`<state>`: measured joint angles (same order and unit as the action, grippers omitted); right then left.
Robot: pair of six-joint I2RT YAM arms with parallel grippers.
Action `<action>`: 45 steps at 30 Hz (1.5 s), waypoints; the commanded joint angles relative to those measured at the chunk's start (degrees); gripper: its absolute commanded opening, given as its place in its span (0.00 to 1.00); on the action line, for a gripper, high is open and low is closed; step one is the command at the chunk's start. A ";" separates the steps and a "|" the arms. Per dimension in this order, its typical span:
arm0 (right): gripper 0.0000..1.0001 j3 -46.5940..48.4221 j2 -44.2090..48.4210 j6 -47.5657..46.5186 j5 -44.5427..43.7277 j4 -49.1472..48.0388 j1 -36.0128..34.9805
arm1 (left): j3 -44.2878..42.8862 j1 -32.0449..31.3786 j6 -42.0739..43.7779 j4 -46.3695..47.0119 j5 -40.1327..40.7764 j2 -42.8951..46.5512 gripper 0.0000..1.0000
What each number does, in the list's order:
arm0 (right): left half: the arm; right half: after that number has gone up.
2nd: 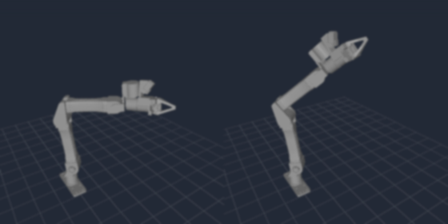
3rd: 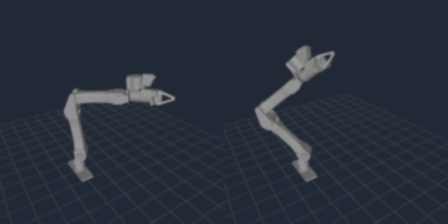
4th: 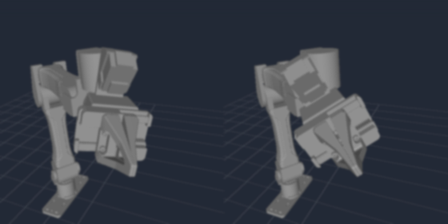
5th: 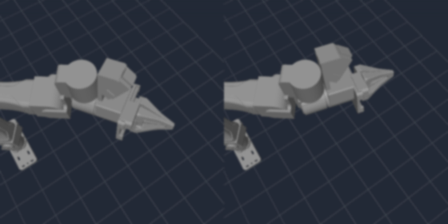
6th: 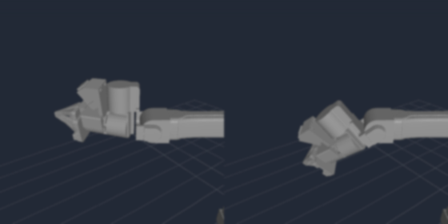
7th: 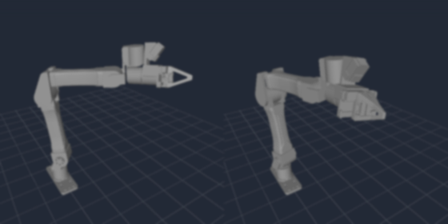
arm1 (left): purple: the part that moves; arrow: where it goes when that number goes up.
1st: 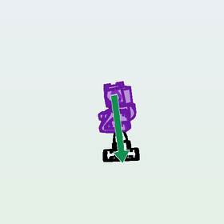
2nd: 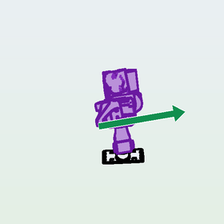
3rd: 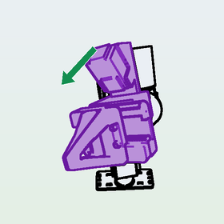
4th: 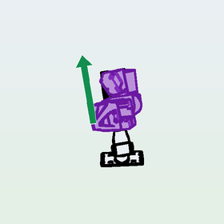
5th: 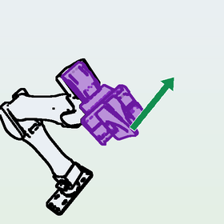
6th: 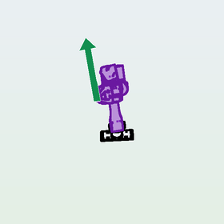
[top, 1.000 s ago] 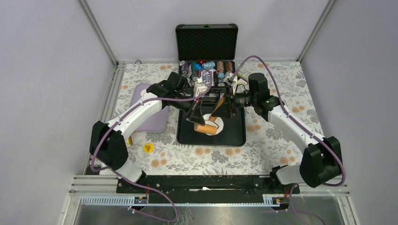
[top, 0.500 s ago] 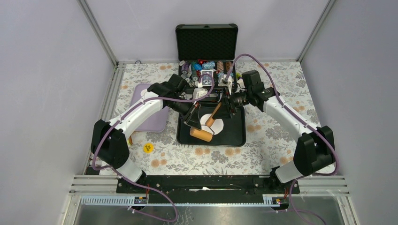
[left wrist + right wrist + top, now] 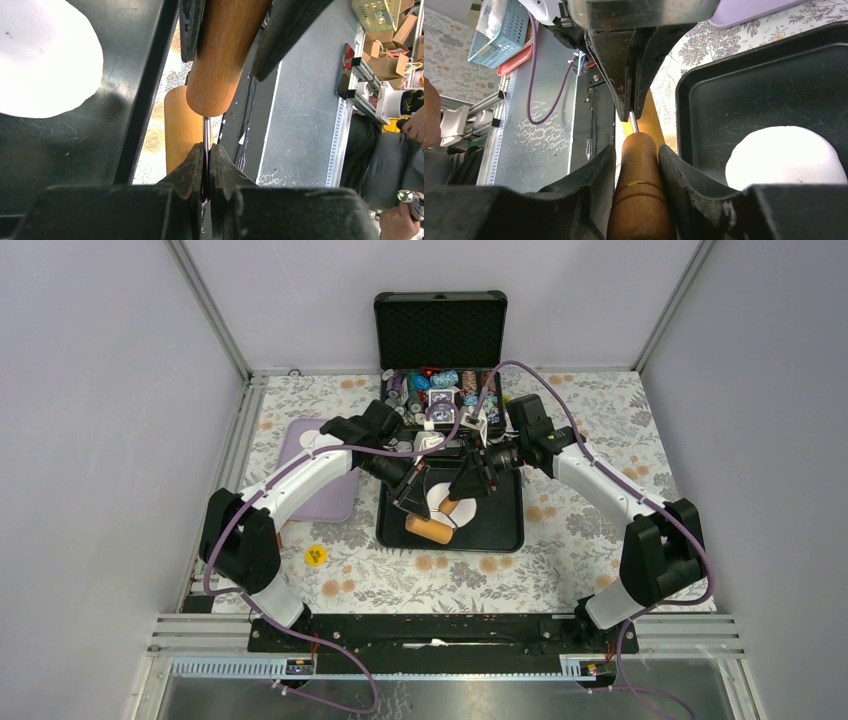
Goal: Roll out the dumpling wrappers from the dough
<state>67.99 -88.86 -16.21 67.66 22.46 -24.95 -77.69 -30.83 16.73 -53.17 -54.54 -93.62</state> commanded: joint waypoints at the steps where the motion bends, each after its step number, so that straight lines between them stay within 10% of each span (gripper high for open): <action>1: 0.38 1.31 -0.63 1.01 5.10 -0.89 -1.43 | -2.01 0.37 1.12 1.58 -3.30 0.22 0.00; 9: 0.00 3.21 -0.94 -6.70 0.58 7.56 -3.88 | -2.62 1.54 -0.14 2.29 -2.53 -1.15 0.02; 15: 0.00 1.94 6.22 -2.95 -19.97 1.59 -4.58 | -0.25 7.14 -4.61 6.85 1.16 0.99 0.88; 17: 0.00 -0.76 9.47 -0.64 -26.32 -2.92 -5.82 | 1.32 9.51 -7.08 9.67 4.36 2.13 0.99; 29: 0.00 -2.59 8.24 3.38 -54.50 -10.45 -16.60 | 5.50 15.18 -20.52 21.00 35.70 -2.06 0.99; 45: 0.00 -1.60 1.58 -3.02 -76.33 -10.64 -29.50 | 4.92 15.03 -27.38 22.73 42.75 -12.06 0.90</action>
<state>63.59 -85.78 -16.64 0.27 14.26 -51.44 -71.57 -15.73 -8.05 -32.60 -13.50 -104.60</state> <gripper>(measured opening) 0.389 0.926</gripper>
